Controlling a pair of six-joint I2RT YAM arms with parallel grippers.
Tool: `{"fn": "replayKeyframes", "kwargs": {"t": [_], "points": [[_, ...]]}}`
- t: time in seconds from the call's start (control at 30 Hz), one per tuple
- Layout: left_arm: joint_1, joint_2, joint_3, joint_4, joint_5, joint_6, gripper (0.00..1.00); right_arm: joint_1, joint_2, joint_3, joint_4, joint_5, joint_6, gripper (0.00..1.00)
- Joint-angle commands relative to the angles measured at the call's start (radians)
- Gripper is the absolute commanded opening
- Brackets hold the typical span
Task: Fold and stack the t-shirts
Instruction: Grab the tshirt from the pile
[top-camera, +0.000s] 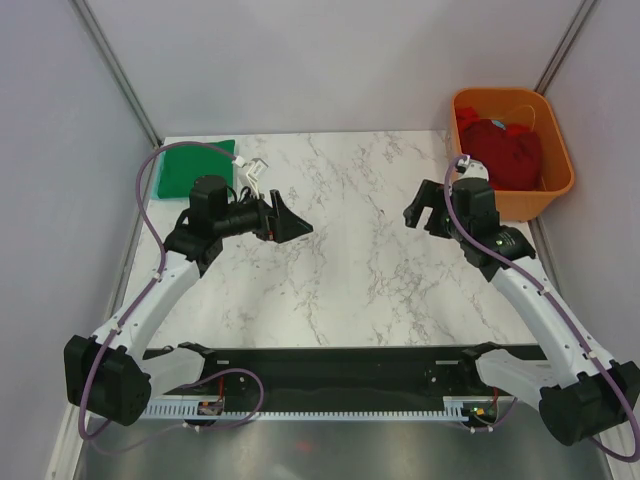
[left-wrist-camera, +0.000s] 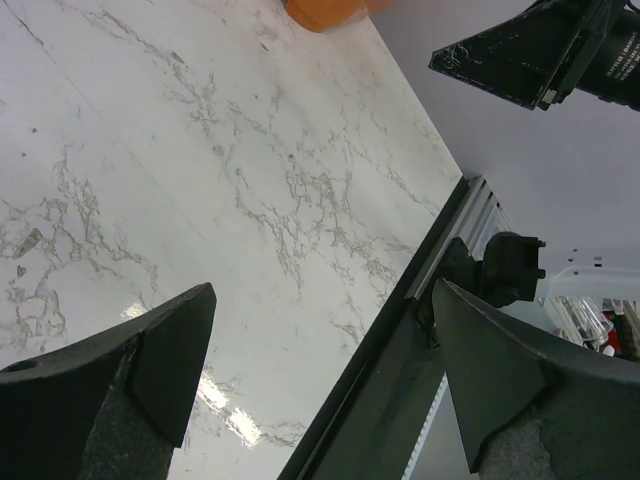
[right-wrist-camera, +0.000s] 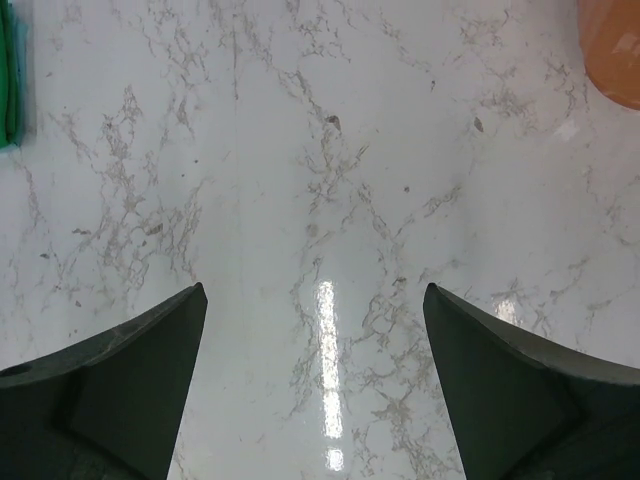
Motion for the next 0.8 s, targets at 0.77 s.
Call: {"fn": "replayKeyframes", "kwargs": {"t": [0.77], "points": [[-0.005,-0.021,0.017,0.003,0.014,0.004,0.95,-0.48,0.828,0.84,0.02,0.243,-0.145,0.7]]}}
